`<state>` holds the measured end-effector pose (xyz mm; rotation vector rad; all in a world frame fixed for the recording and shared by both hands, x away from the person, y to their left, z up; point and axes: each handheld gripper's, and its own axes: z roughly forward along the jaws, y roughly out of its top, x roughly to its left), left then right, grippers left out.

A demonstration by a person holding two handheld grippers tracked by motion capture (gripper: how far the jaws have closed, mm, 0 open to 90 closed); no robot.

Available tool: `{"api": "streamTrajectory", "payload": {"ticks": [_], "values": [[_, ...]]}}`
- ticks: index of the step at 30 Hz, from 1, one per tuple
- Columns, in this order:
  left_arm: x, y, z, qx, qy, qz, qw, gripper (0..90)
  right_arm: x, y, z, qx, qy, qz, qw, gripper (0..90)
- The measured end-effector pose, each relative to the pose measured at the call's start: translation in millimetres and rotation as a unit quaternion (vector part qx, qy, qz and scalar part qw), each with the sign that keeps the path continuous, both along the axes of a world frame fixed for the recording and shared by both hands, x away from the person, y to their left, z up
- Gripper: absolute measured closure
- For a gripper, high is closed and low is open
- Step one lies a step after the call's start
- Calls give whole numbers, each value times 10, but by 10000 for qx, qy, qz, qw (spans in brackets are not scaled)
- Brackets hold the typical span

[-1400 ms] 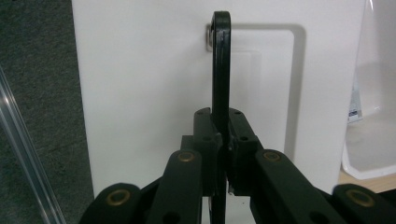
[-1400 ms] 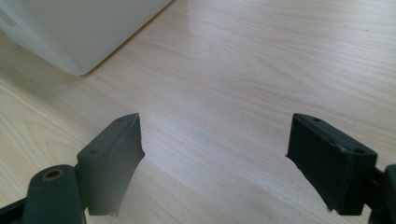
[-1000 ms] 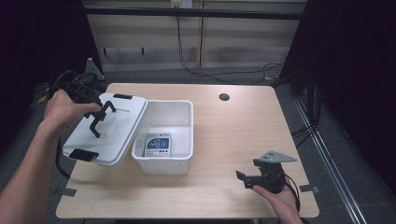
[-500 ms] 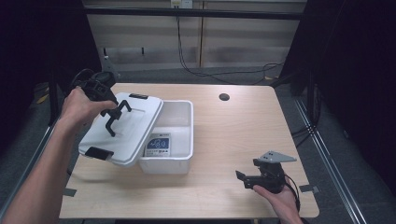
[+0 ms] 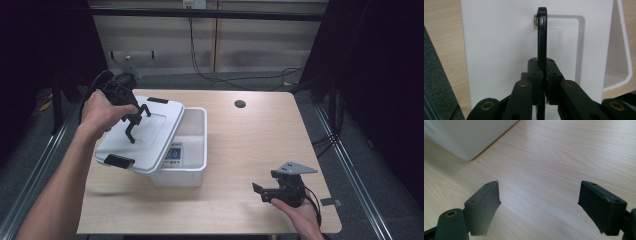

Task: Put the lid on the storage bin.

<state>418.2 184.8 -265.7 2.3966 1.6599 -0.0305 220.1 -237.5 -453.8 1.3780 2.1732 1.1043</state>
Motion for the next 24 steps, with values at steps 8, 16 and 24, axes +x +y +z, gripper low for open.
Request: {"api": "streamTrajectory", "payload": {"ticks": [8,16,24], "values": [[26,-108,-31,25,60,184,9998,849,3,-1,-2,-4,3,3,10000,165],[28,-225,-42,-27,96,250,9996,849,2,-1,0,2,3,5,10000,165],[37,-342,-94,-103,116,411,9990,849,2,0,1,-12,5,-6,10000,165]]}}
